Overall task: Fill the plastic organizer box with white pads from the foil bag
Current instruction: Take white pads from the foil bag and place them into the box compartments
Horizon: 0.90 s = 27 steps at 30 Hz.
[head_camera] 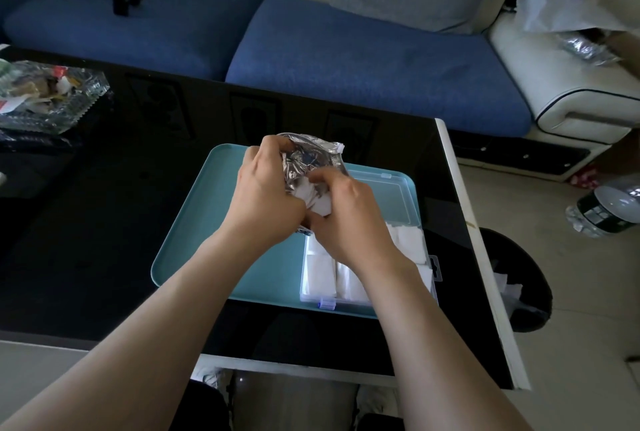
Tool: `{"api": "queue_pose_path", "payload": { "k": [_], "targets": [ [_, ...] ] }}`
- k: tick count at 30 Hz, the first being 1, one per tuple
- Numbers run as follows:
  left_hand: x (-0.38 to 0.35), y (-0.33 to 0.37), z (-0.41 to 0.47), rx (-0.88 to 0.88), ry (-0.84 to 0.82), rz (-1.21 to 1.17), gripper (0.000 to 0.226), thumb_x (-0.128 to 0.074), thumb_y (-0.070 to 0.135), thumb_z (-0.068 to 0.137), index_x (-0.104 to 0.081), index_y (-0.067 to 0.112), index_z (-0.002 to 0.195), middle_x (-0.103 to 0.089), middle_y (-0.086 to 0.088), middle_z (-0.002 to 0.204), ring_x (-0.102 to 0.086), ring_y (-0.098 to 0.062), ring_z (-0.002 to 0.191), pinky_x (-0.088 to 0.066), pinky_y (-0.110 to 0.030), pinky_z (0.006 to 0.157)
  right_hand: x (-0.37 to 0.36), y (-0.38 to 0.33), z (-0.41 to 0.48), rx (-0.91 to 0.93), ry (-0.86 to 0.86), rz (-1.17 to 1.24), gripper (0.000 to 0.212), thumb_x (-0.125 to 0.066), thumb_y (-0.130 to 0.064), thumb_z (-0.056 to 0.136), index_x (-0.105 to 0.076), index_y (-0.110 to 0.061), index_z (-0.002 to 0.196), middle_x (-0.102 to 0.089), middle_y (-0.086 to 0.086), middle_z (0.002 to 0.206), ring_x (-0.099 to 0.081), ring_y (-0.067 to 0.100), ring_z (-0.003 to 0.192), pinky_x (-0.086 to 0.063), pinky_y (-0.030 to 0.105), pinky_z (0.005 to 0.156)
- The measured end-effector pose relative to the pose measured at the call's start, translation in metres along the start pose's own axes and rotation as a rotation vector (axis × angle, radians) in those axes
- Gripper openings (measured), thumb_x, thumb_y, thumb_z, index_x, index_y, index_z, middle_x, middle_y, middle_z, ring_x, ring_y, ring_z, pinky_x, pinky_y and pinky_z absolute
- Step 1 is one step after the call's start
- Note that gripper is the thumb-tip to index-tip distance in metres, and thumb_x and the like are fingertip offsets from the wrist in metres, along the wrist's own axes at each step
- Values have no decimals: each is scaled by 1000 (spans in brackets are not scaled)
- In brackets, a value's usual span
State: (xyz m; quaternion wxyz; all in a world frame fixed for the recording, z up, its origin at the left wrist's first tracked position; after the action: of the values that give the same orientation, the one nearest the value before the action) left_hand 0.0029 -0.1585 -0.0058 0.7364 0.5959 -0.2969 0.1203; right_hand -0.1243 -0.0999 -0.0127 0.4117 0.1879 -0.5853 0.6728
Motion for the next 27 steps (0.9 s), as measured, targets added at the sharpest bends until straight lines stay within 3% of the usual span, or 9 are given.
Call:
{"api": "queue_pose_path", "payload": {
  "k": [5, 9, 13, 21, 23, 27],
  "targets": [
    [1, -1, -1, 113, 1, -113, 63, -64, -3, 79, -55, 23, 135, -54, 6, 124, -52, -19, 119, -49, -35, 95, 2, 5, -1, 15, -38, 62, 48, -90, -30, 81, -63, -22, 121, -73, -8, 109, -68, 9, 95, -55, 25, 80],
    [-1, -8, -1, 226, 0, -244, 60, -58, 1, 75, -60, 27, 129, -66, 3, 118, -65, -21, 107, -59, -39, 81, 10, -1, -5, 67, -36, 65, 46, -90, -35, 81, -56, -23, 110, -72, -11, 96, -68, 7, 83, -55, 28, 71],
    [1, -21, 1, 341, 50, -352, 61, -51, 4, 73, -65, 24, 129, -69, -5, 116, -71, -23, 99, -64, -42, 78, 13, 2, -5, 52, -18, 89, 24, -87, -34, 86, -69, -27, 101, -72, -15, 85, -66, 1, 79, -51, 18, 66],
    [-1, -26, 1, 346, 74, -311, 51, -50, -1, 85, -55, 31, 123, -60, -1, 128, -64, -25, 107, -54, -32, 67, 17, 28, -1, -101, 37, 183, 10, -80, -22, 93, -77, -24, 102, -68, -23, 88, -61, -10, 86, -42, 4, 70],
    [-2, -29, 0, 358, 58, -271, 51, -50, 0, 88, -52, 29, 130, -53, 0, 133, -60, -26, 110, -48, -29, 62, 15, 29, 0, -112, 45, 212, 11, -80, -20, 92, -77, -25, 102, -70, -20, 89, -64, -4, 86, -45, 6, 70],
    [-7, -39, 0, 385, 6, -251, 61, -55, 3, 91, -41, 29, 145, -44, -1, 136, -59, -30, 111, -44, -30, 61, 16, 31, 4, -118, 75, 296, 12, -81, -19, 92, -77, -24, 102, -75, -11, 90, -69, 8, 84, -56, 25, 73]
  ]
}}
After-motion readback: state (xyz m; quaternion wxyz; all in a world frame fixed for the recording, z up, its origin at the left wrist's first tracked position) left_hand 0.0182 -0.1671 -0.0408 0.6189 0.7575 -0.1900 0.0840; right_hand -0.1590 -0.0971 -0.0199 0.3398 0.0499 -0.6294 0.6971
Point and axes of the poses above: each hand's wrist, its own z-axis towards the middle knuckle, its own x-axis out of the back of the hand, y = z × x, the point moved 10 cm from there along z, towards the middle knuckle
